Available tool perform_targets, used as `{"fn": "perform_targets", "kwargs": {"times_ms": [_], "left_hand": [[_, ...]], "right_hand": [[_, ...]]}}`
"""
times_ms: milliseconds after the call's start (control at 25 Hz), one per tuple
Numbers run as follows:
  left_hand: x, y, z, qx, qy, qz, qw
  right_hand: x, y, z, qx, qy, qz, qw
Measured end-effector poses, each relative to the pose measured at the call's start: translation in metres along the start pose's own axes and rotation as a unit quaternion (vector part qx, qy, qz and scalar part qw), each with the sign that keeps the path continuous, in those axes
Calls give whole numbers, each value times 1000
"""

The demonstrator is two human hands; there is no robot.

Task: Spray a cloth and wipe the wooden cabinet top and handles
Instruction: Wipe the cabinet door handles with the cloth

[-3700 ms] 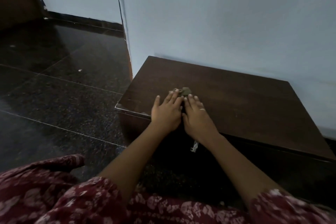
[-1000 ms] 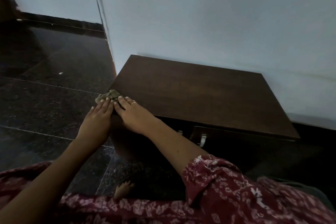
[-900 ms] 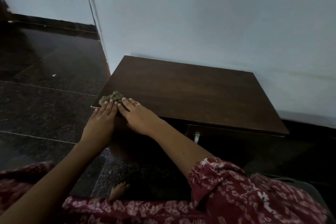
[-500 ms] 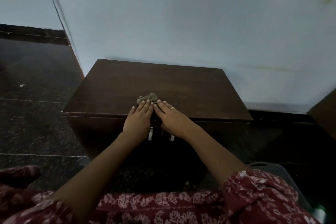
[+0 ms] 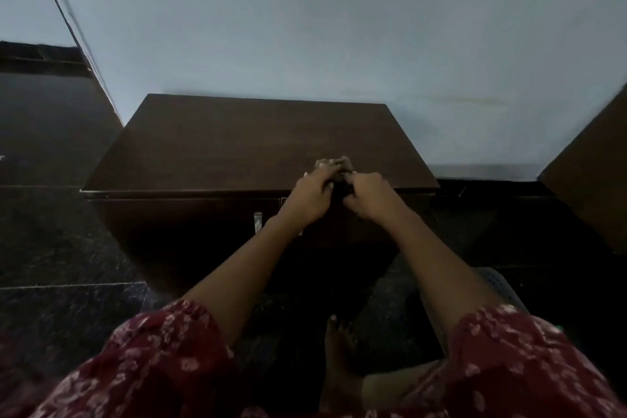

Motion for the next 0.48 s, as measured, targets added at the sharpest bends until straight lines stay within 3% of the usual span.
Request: {"fn": "perform_targets", "kwargs": {"times_ms": [40,80,120,160,240,280,320,400,480], "left_hand": [[-14,-2,-14,-85,90,15,992],[-35,-11,-24,-145,176,14,974],[-57,-27,-29,-191,237,-7,953],[-79,-46,-25,-242,266,-45,932],[-106,-86,6,-358,225,-145,895],[-117,-103,26,-409,182,-193,873],[-125,-114,44,-457,142,-227,848],[-140,-132,64,-499,128,-256,818],[-150,-148,64,-506,170,-269,802]], "right_hand": [[-8,7,-4,117,24,36,992],[-20,15,0,264,50,81,960],[-34,19,11,424,67,114,896],[-47,16,30,573,63,126,807],[-71,-8,79,789,6,109,604],[-84,-21,103,841,-21,108,530],[-95,-31,127,865,-42,117,487],[-110,-48,168,870,-82,151,462],[-113,-53,199,834,-104,198,504]]}}
Point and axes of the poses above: each hand's wrist, its own x-axis towards the middle knuckle, its own z-axis out of the palm, y = z × x, the point moved 9 cm from there along x, towards the middle knuckle, and after that the axes turned 6 degrees about -x, right-handed, at the moved point
